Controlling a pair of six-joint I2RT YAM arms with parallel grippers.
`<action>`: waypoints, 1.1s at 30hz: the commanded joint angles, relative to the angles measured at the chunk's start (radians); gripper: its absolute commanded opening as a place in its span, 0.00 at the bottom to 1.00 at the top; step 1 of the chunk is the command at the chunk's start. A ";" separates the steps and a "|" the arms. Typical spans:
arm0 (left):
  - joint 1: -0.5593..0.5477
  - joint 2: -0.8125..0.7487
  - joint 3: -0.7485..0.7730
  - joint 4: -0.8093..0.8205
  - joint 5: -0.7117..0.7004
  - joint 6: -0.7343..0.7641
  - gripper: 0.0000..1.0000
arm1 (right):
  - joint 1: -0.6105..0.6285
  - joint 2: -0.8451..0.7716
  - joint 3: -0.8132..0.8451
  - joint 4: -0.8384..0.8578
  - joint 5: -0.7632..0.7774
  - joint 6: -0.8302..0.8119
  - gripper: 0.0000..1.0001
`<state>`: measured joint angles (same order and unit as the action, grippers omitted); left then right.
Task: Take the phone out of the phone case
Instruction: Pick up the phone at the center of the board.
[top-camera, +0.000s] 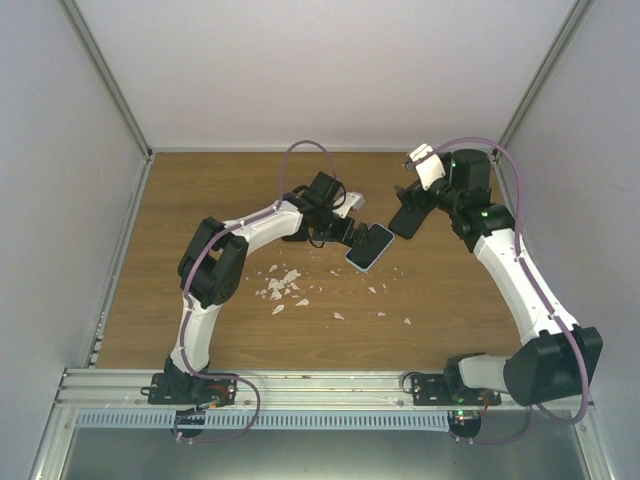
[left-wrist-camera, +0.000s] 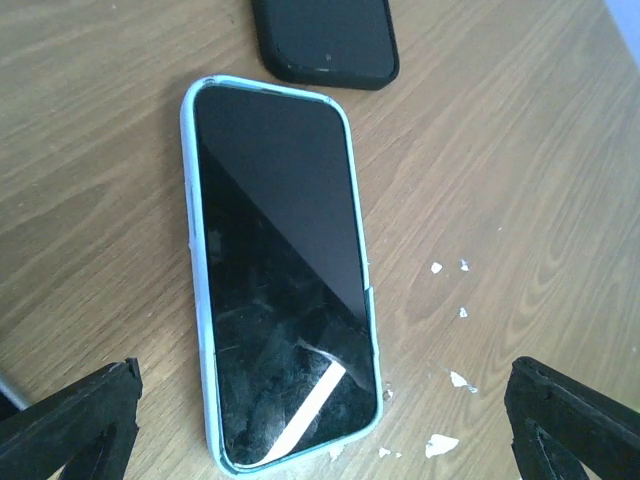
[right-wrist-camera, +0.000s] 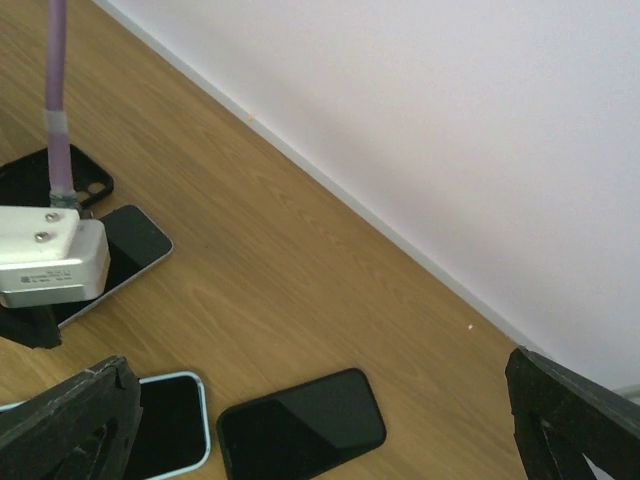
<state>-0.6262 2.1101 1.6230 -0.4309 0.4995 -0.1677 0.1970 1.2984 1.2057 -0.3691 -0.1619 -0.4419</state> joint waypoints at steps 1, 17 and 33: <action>-0.033 0.045 0.075 -0.007 -0.050 0.024 0.99 | -0.023 -0.033 -0.037 -0.031 -0.036 0.041 1.00; -0.096 0.199 0.201 -0.074 -0.144 0.044 0.99 | -0.042 -0.041 -0.052 -0.057 -0.036 0.022 1.00; -0.233 0.263 0.267 -0.155 -0.100 0.402 0.99 | -0.045 -0.032 -0.044 -0.065 -0.042 0.021 0.99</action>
<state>-0.8005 2.3554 1.8759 -0.5457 0.3973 0.0784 0.1623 1.2728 1.1572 -0.4309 -0.1890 -0.4145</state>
